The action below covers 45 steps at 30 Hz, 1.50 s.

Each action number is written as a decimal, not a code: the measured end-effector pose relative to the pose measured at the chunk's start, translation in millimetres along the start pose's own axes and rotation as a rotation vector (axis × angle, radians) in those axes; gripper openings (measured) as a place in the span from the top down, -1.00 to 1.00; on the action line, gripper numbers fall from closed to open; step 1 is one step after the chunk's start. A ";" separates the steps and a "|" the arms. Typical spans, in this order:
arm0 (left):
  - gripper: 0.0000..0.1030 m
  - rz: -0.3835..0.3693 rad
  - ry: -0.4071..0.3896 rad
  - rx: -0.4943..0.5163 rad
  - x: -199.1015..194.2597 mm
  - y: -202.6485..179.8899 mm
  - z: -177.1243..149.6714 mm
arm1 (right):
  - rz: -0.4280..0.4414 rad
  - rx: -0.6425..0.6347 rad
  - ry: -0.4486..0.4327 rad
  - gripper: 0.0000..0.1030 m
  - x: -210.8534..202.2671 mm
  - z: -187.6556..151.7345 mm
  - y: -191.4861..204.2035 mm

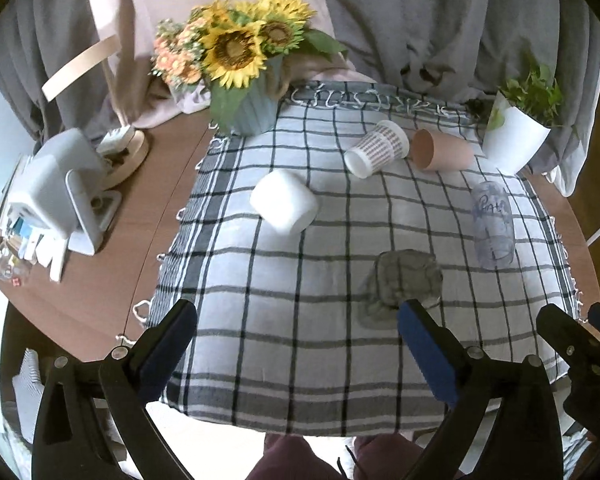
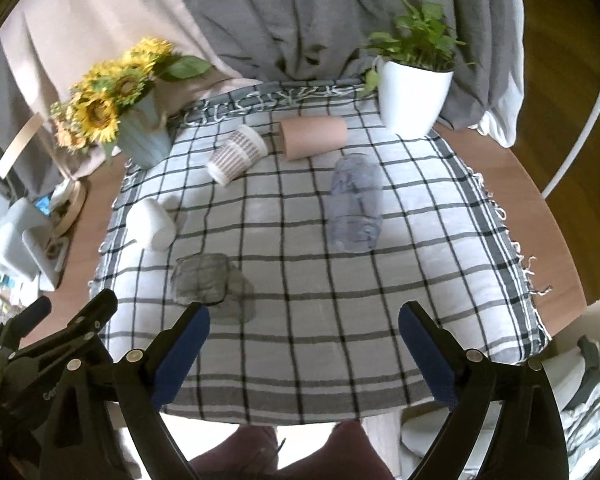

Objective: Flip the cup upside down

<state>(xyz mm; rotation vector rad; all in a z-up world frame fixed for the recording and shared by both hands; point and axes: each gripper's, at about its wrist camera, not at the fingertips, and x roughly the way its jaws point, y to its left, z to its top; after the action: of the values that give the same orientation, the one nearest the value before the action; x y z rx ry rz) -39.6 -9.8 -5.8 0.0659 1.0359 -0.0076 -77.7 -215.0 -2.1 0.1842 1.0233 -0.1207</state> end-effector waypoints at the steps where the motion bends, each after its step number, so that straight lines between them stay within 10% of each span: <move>1: -0.99 0.000 0.002 -0.001 -1.3 2.6 -1.6 | 0.000 -0.006 0.002 -0.86 -0.5 -1.8 3.3; 45: -0.99 0.014 -0.032 -0.016 -13.2 23.3 -2.1 | -0.011 -0.013 -0.038 -0.94 -13.0 -6.4 22.4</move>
<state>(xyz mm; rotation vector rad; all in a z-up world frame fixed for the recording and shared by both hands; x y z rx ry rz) -47.3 13.3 5.7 0.0580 1.0036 0.0121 -85.6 -191.6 7.9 0.1643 0.9869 -0.1273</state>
